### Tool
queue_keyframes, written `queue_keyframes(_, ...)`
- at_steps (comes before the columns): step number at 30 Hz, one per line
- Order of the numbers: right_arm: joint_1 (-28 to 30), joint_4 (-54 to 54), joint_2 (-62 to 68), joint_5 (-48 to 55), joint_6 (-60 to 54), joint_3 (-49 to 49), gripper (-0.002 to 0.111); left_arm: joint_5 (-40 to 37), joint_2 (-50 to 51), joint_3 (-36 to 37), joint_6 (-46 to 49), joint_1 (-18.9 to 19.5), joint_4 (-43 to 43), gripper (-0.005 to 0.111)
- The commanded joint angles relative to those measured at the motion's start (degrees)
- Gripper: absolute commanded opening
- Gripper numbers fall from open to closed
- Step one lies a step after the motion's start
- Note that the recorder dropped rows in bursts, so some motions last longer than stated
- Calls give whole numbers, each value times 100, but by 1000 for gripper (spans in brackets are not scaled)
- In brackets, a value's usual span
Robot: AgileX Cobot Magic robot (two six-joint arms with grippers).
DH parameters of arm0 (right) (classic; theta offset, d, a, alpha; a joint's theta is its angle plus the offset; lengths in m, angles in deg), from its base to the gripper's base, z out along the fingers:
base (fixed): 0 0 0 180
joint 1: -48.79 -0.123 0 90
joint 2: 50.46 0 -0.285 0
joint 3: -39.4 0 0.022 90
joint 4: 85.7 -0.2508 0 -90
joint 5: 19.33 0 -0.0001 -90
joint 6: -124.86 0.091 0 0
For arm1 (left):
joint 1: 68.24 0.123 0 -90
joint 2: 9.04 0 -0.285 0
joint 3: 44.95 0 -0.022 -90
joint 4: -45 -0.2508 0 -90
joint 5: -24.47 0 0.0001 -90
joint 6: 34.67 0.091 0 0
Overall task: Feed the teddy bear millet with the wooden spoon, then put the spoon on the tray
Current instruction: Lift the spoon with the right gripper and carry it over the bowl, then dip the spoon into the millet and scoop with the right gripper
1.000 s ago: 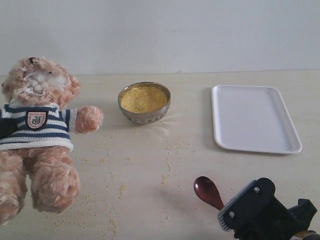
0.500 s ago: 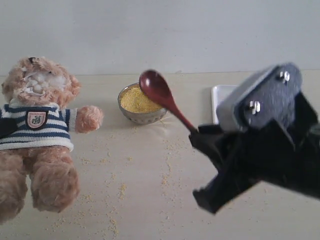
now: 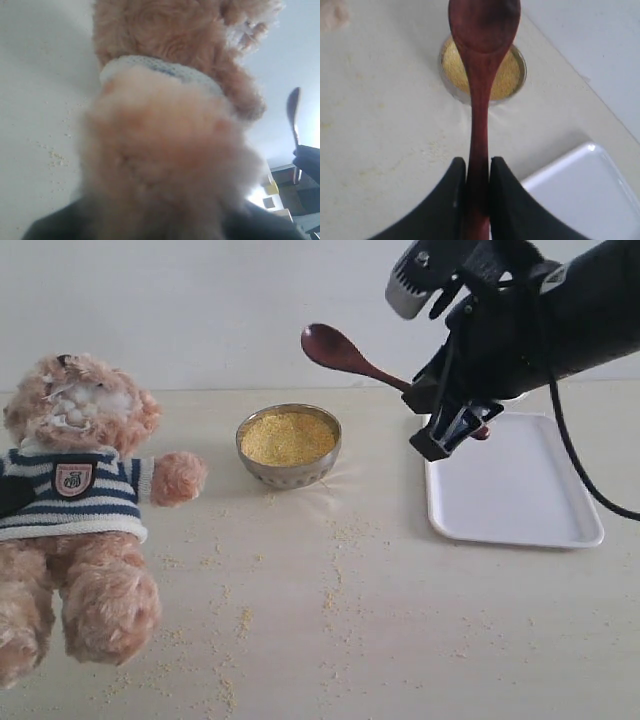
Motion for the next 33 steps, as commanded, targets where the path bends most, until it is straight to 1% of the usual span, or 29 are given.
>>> queue_keyframes(1,44,1395,631,3,616,-509,0,-137,-28,18,-125,15,117,5)
queue_keyframes(3,44,1406,916,-50,482,-790,0,-137,-28,18,-125,15,117,5)
queue_keyframes(6,-20,1428,1347,133,213,-1245,0,-137,-28,18,-125,15,117,5)
queue_keyframes(8,-151,1579,1652,293,99,-1566,0,81,-28,18,9,15,117,5)
queue_keyframes(11,-470,2336,2174,664,195,-2138,0,416,-28,18,136,15,117,5)
queue_keyframes(14,-727,3529,2702,1064,797,-2644,0,463,-28,18,136,15,117,5)
queue_keyframes(16,-879,4184,2990,1232,980,-2883,0,462,-28,18,136,15,117,5)
queue_keyframes(19,-1011,4882,3311,1416,1119,-3114,0,462,-28,18,251,15,117,5)
queue_keyframes(22,-1053,5409,3539,1409,1514,-3237,0,462,-28,18,282,15,117,5)
queue_keyframes(27,-1053,5839,3864,1433,1614,-3509,0,462,-28,18,296,15,117,5)
queue_keyframes(33,-1063,6005,4256,1574,1335,-3939,0,462,-28,18,310,15,117,5)
